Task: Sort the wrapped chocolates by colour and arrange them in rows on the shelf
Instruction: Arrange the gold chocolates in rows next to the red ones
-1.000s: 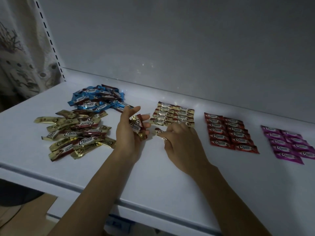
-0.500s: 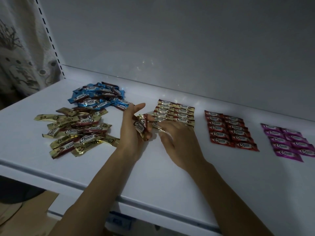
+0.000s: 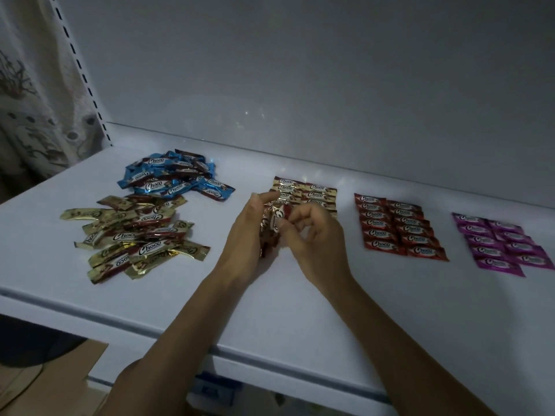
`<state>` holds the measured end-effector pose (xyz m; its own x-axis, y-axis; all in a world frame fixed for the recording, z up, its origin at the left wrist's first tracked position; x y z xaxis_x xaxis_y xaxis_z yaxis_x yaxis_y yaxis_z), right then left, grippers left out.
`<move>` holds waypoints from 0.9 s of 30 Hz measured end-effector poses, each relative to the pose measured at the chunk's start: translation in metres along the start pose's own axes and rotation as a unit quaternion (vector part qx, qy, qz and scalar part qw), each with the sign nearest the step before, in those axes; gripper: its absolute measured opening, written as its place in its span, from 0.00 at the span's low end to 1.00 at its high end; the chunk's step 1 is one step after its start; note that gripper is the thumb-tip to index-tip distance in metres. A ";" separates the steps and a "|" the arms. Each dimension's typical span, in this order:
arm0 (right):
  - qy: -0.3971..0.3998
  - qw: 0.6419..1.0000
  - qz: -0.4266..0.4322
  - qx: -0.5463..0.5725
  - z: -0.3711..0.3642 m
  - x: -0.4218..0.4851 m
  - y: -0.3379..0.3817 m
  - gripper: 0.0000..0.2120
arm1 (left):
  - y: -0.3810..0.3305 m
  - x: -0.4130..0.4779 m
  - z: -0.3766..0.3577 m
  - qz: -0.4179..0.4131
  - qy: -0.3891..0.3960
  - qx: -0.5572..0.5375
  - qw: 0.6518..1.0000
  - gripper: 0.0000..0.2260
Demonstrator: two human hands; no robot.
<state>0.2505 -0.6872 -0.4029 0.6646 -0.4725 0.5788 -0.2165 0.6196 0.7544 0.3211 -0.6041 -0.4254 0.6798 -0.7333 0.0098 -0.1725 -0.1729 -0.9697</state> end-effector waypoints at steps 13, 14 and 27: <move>-0.092 0.935 -0.252 0.233 0.015 0.002 -0.040 0.05 | -0.005 0.010 0.014 -0.071 -0.084 0.171 0.979 0.06; -0.082 0.936 -0.246 0.236 0.014 0.005 -0.039 0.05 | -0.004 0.011 0.014 -0.068 -0.082 0.165 0.980 0.06; 0.173 0.955 0.016 -0.240 0.023 0.005 -0.046 0.16 | -0.014 -0.005 0.027 -0.111 -0.221 0.287 0.925 0.05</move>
<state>0.2474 -0.7318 -0.4275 0.8778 -0.2646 0.3994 0.0568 0.8852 0.4617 0.3394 -0.5799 -0.4186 0.9005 -0.3588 0.2457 0.3264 0.1844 -0.9271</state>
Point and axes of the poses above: each hand's wrist, its own x-axis towards the middle knuckle, its own z-axis out of the back of the hand, y = z × x, the point moved 9 cm from there along x, towards the middle knuckle, and after that the axes turned 10 degrees about z, right-handed, at the moved point
